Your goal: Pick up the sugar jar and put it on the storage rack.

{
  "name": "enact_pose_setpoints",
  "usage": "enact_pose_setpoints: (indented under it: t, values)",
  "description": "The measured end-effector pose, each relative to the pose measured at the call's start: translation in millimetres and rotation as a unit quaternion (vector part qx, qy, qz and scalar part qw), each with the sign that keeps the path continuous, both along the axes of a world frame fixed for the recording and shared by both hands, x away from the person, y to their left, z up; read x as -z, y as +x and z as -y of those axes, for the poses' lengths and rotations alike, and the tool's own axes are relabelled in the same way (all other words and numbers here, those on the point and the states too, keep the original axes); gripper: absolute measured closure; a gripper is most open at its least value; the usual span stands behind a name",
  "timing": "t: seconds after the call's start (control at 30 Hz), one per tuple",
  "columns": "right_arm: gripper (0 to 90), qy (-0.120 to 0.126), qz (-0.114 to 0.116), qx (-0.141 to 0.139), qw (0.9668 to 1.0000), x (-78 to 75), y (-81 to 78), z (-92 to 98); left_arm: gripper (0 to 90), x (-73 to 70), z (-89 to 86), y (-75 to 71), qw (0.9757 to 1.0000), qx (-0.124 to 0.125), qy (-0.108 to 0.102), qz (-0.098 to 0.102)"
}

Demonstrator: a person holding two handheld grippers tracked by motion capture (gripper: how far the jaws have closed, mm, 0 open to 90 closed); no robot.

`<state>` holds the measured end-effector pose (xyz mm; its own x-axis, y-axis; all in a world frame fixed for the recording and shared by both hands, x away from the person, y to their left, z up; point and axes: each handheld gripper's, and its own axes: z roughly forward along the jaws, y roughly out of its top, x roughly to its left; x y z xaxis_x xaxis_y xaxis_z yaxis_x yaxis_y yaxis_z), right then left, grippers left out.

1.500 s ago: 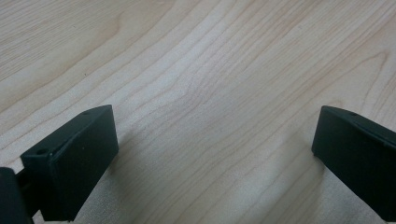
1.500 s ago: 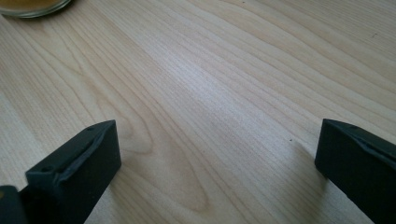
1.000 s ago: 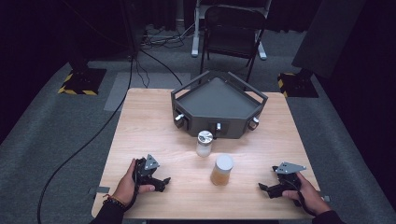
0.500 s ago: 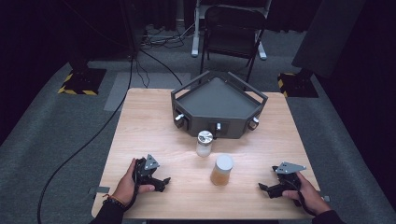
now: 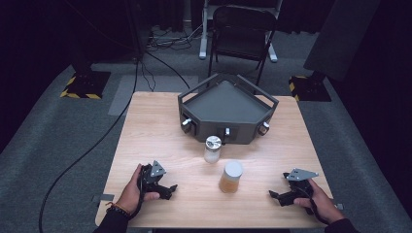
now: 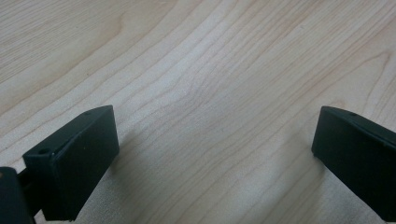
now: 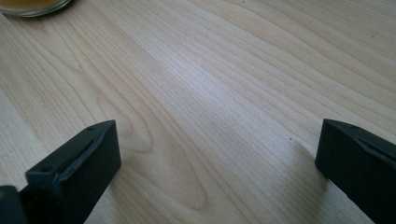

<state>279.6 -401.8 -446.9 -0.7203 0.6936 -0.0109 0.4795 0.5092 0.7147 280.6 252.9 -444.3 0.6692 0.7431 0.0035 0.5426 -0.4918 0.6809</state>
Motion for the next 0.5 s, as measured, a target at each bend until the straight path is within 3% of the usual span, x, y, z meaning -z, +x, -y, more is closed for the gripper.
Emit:
enact_pose_setpoints:
  t: [0.33, 0.5]
  values:
    - [0.0, 0.0, 0.0, -0.001, 1.0, 0.0, 0.3, 0.2, 1.6, -0.7, 0.9, -2.4, 0.9999, -0.004, -0.001, 0.011]
    - [0.0, 0.0, 0.0, -0.001, 1.0, 0.0, 0.5, 0.3, 1.5, -1.8, 0.1, -3.9, 0.9997, 0.002, -0.014, 0.019]
